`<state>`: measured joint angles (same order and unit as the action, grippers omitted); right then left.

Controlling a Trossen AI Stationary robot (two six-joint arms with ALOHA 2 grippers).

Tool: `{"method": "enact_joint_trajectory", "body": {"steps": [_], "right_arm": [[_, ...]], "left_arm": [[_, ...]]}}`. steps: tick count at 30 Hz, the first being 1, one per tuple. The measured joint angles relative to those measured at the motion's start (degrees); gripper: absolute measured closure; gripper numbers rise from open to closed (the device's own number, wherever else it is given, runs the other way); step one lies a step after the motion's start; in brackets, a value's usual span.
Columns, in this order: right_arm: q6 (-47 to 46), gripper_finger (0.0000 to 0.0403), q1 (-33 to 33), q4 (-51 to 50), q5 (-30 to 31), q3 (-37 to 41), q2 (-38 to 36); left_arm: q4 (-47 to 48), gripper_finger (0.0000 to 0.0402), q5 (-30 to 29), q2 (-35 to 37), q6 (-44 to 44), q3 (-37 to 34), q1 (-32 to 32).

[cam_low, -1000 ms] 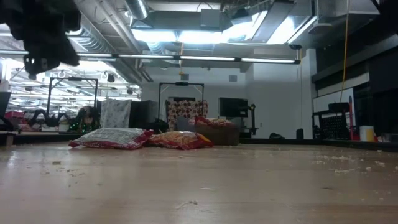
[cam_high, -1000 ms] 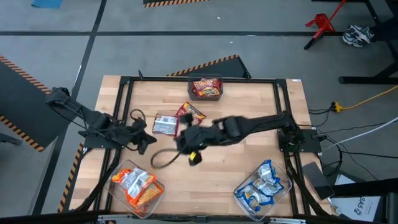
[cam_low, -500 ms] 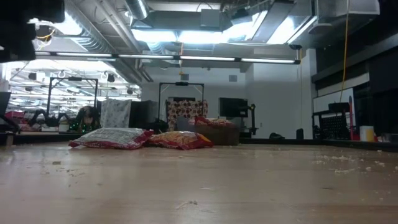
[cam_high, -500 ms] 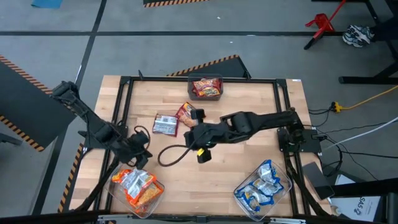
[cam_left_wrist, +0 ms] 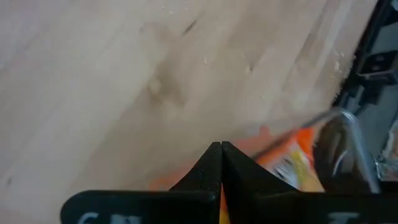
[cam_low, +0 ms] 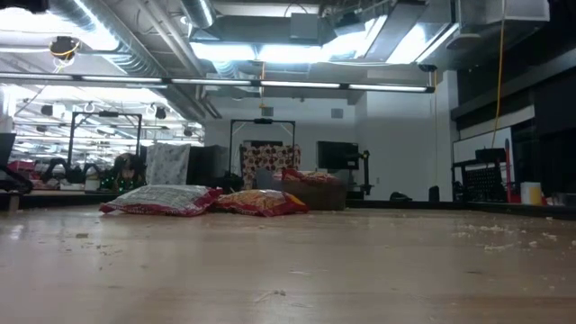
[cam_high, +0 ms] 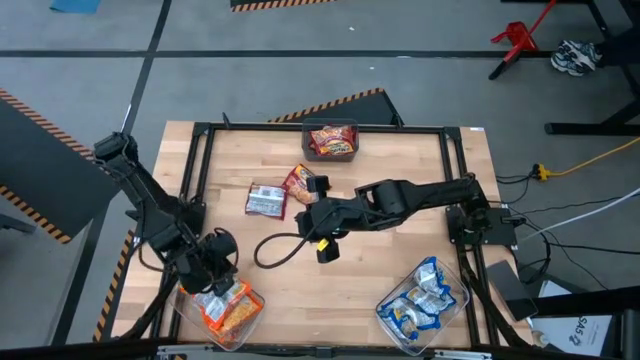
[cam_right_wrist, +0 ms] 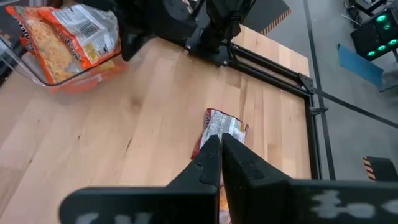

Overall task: Sort Maruchan noodles
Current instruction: Put the orange noodle pack into the left transparent bin

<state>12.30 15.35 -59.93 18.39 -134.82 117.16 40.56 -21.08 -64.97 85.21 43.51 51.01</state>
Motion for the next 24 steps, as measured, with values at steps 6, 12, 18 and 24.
{"method": "enact_joint_trajectory", "body": {"steps": [6,12,18,24], "right_arm": [[-0.05,0.0403,0.0,0.02,-0.12,0.0,0.0],[-1.38,0.0403,0.0,-0.18,-1.53,0.0,0.0],[-1.59,0.0403,0.0,-0.28,-1.53,0.0,0.0],[-2.64,0.0403,-0.36,0.05,-1.38,0.0,0.23]], "left_arm": [[2.93,0.0401,-0.33,0.02,3.56,3.54,3.55],[3.76,0.0401,0.02,0.02,9.73,4.08,8.71],[6.64,0.0401,0.7,-1.27,16.24,4.12,12.74],[7.6,0.0401,5.54,-5.18,17.43,4.12,13.58]]}}
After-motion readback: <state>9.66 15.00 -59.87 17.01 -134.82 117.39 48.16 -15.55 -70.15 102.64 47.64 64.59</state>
